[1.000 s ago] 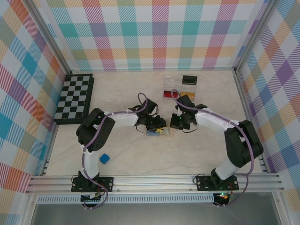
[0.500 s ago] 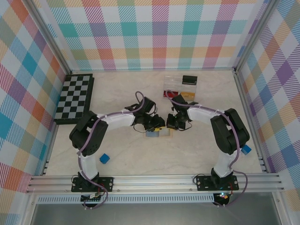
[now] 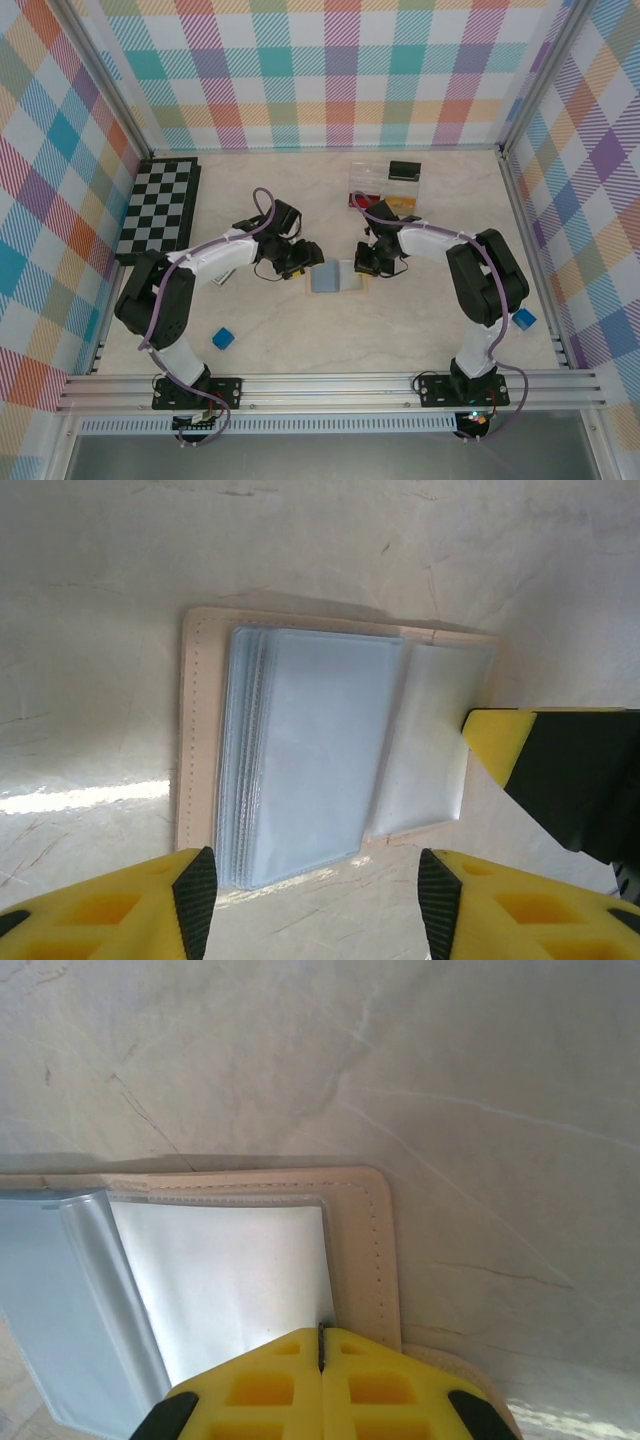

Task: Take the credit cards out of the card holder

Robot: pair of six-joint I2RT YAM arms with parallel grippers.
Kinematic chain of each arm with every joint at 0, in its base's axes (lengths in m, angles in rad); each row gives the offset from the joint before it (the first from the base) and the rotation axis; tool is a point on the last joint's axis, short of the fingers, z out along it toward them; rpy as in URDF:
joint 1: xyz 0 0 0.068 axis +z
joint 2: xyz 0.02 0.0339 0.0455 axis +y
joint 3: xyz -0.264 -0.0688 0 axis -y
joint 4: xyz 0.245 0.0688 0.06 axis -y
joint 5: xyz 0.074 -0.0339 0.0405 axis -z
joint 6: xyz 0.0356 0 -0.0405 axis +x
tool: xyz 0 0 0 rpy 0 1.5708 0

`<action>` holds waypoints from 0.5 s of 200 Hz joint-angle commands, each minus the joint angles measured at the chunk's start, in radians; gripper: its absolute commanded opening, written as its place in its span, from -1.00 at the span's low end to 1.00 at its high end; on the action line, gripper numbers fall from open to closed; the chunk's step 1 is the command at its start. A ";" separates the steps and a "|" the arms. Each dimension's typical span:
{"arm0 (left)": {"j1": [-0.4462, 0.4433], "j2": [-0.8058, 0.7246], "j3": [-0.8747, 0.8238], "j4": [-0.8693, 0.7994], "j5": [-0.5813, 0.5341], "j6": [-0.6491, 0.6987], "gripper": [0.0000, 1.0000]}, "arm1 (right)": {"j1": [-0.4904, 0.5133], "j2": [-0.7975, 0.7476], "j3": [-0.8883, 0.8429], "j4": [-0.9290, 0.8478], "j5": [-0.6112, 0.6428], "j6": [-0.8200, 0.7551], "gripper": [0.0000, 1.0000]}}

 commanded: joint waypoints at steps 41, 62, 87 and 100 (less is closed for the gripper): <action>-0.006 0.084 0.019 0.021 0.040 -0.001 0.10 | 0.012 0.058 0.017 -0.023 -0.014 -0.036 -0.87; -0.006 0.103 0.021 0.025 0.043 -0.006 0.04 | 0.013 0.062 0.020 -0.023 -0.014 -0.036 -0.87; -0.010 0.115 0.019 0.056 0.084 -0.010 -0.08 | 0.015 0.064 0.022 -0.027 -0.016 -0.037 -0.87; -0.015 0.113 0.022 0.051 0.078 -0.008 -0.11 | 0.016 0.065 0.022 -0.027 -0.014 -0.039 -0.87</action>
